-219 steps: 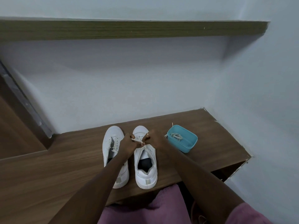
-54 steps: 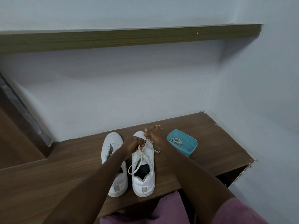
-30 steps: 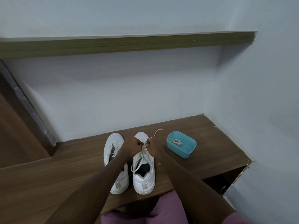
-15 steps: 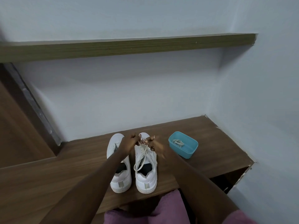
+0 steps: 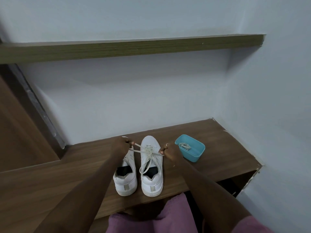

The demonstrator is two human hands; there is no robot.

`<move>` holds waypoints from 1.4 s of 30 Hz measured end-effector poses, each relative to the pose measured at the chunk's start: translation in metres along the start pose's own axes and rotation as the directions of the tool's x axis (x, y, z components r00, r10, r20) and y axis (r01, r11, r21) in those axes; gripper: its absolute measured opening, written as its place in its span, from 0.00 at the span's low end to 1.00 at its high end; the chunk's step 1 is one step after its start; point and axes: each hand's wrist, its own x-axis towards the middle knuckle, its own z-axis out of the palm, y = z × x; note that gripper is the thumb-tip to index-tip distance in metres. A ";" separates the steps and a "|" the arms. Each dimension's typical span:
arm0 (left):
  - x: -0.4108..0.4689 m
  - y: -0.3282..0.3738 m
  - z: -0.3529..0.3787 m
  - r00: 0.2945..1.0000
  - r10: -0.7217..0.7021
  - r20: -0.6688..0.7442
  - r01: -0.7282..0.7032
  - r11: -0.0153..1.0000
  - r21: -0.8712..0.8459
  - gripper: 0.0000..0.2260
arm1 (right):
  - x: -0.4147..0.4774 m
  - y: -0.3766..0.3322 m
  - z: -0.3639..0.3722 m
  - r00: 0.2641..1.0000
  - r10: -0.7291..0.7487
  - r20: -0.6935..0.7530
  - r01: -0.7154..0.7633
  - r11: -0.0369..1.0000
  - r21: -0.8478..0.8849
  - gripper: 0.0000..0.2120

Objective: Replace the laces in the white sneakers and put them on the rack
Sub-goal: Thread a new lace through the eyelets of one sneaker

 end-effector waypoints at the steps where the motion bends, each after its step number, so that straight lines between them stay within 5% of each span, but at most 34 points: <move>1: 0.002 -0.004 -0.002 0.999 -0.040 -0.002 0.040 0.999 -0.019 0.09 | -0.001 0.003 -0.001 1.000 -0.004 0.008 0.005 0.999 -0.052 0.11; 9: 0.011 -0.017 0.002 0.976 -0.216 -0.035 0.214 0.975 -0.068 0.17 | -0.002 0.020 0.004 0.999 0.003 0.034 0.010 0.923 -0.385 0.12; 15: 0.010 -0.022 0.007 0.974 -0.211 -0.085 0.203 0.974 -0.098 0.13 | 0.000 0.024 0.007 1.000 -0.016 0.015 0.021 0.899 -0.437 0.12; 22: 0.010 -0.024 0.010 0.983 -0.148 -0.107 0.146 0.989 -0.028 0.09 | 0.000 0.023 0.005 0.999 -0.025 0.046 0.041 0.916 -0.399 0.10; 29: 0.025 0.007 0.011 0.995 0.082 -0.050 -0.071 0.977 0.201 0.09 | 0.011 0.005 -0.009 0.986 -0.166 -0.008 0.141 0.861 -0.489 0.11; 35: 0.019 0.029 0.026 0.991 0.135 0.012 -0.134 0.989 -0.067 0.16 | 0.021 0.005 -0.010 0.988 -0.129 -0.089 0.097 0.949 -0.301 0.12; 42: 0.005 0.003 0.028 0.986 0.162 -0.048 -0.156 0.982 0.111 0.15 | 0.002 0.006 0.016 0.995 -0.099 0.016 0.100 0.992 -0.081 0.10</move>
